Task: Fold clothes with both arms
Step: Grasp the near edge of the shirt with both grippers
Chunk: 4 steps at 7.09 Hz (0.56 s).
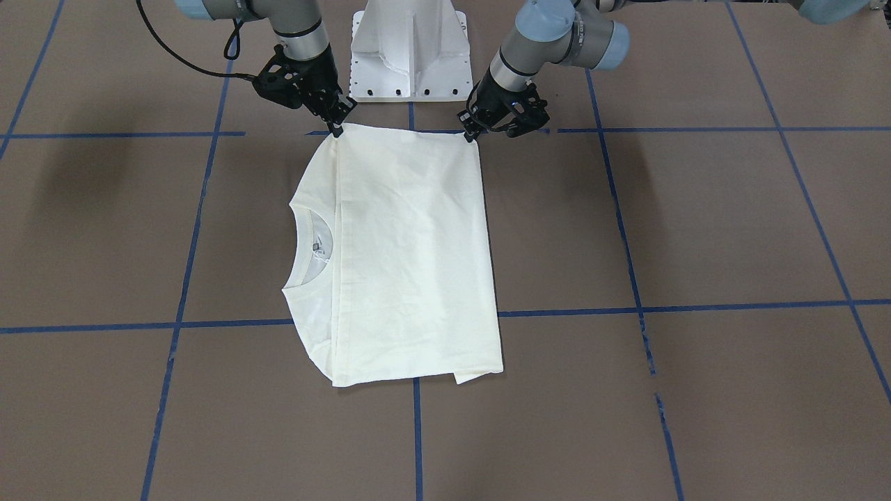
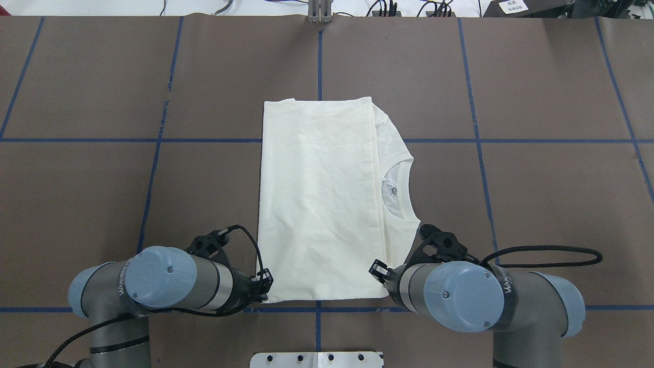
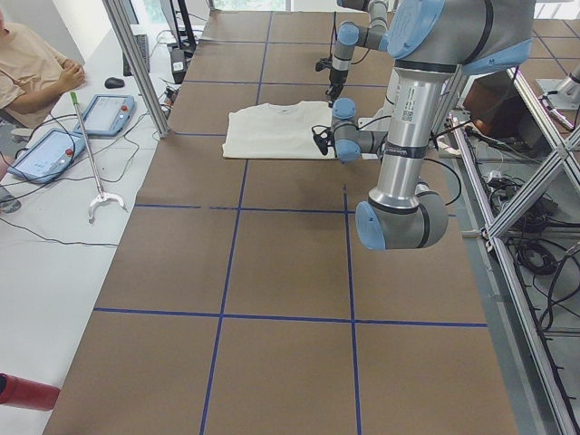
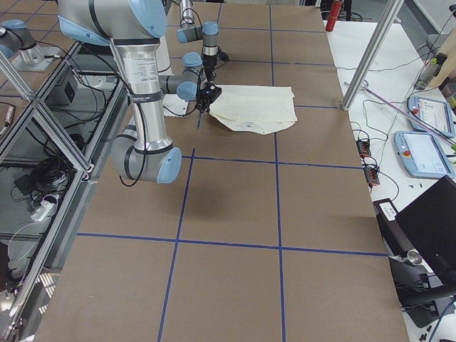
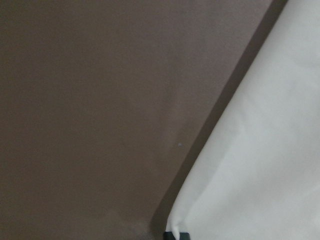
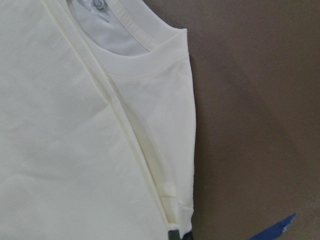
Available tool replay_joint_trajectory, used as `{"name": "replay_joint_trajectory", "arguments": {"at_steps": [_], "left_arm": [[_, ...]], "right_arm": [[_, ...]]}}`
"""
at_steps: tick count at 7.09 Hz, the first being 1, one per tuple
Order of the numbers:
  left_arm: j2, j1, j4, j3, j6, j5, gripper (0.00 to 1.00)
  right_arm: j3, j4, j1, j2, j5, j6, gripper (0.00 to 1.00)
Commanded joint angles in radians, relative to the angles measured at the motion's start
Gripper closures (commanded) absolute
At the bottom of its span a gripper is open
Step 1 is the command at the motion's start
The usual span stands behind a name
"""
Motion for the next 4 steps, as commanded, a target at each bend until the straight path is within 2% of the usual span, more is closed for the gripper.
{"name": "replay_joint_trajectory", "arguments": {"at_steps": [1, 3, 4], "left_arm": [[0.026, 0.008, 0.109, -0.173, -0.001, -0.008, 1.0], [0.017, 0.01, 0.144, -0.267, -0.008, -0.021, 1.0], [0.01, -0.018, 0.162, -0.286, -0.002, -0.034, 1.0]], "right_arm": [[0.039, -0.003, -0.015, -0.017, 0.003, 0.002, 1.0], [0.212, -0.012, -0.006, -0.093, 0.007, 0.008, 1.0], [0.231, -0.017, 0.038, -0.075, 0.015, 0.007, 1.0]]}}
